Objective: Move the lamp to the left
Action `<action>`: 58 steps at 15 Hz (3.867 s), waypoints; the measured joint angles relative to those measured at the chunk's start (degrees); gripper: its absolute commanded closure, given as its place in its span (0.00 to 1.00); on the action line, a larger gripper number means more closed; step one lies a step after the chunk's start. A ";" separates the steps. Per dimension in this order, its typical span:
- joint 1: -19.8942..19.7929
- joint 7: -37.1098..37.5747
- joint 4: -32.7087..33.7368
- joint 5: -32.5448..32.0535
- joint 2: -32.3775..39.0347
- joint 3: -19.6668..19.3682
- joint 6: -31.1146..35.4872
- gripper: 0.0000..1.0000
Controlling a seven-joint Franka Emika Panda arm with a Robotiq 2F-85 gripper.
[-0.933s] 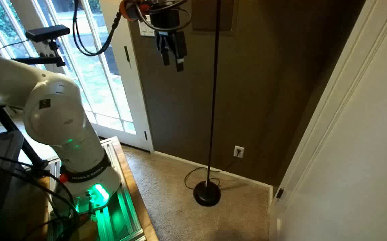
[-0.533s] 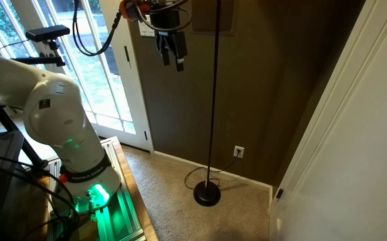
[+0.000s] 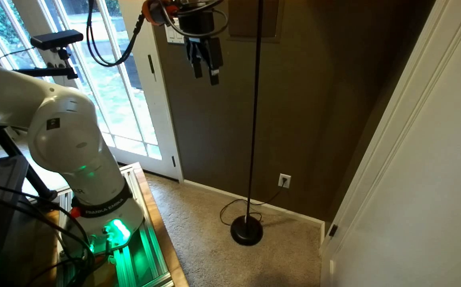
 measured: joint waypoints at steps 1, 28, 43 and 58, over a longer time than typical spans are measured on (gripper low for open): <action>0.00 0.00 0.00 0.00 0.00 0.00 0.00 0.00; 10.03 -23.45 2.31 3.68 10.56 -8.28 23.25 0.00; 23.45 -74.19 22.15 35.89 28.37 -20.14 26.56 0.00; 17.32 -76.60 23.29 43.81 30.42 -15.73 26.07 0.00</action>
